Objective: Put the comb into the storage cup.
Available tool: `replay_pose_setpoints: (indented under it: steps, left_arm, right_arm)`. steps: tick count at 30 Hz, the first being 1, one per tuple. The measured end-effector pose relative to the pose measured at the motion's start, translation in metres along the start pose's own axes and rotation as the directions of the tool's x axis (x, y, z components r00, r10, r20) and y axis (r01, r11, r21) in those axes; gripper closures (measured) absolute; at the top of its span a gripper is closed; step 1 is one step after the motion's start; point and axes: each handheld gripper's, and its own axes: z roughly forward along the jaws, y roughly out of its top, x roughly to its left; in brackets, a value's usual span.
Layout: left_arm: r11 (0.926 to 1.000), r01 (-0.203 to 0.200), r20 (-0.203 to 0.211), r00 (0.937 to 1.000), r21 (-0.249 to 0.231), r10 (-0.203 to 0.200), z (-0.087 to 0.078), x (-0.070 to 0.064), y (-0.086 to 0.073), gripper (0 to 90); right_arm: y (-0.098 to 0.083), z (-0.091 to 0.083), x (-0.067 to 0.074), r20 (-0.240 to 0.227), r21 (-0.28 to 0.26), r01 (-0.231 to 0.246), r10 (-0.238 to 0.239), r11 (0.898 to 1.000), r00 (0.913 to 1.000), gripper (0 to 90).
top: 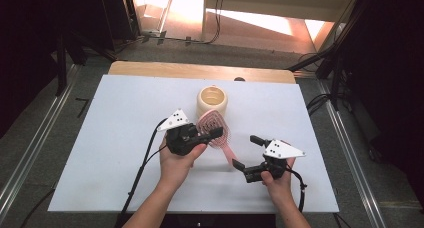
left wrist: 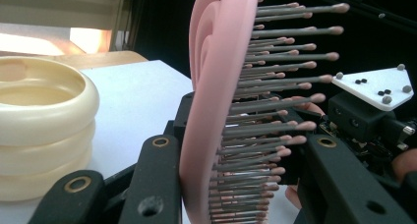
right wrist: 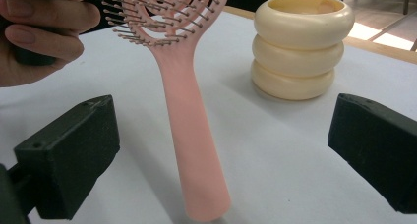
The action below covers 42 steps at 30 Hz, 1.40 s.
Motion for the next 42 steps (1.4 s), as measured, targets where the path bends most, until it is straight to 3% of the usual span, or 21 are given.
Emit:
replay_pose_setpoints:
  steps: [3,16,42]
  left_arm:
    - [1.0,0.001,-0.004,1.0,-0.01,-0.001,-0.001,0.001,0.002,65.1]
    - [0.9997,-0.013,-0.028,0.9995,-0.023,0.012,-0.007,0.006,0.009,65.1]
    - [0.9984,-0.016,-0.049,0.9987,-0.055,0.014,-0.015,0.013,0.022,65.0]
  right_arm:
    - [-0.002,-0.003,-0.003,0.039,-0.002,-0.001,0.001,1.0,0.9993,0.0]
    - [-0.011,-0.019,-0.021,0.093,-0.017,-0.021,0.022,1.0,0.9954,0.0]
    - [-0.028,-0.045,-0.047,0.139,-0.034,-0.029,0.033,0.999,0.9898,0.0]
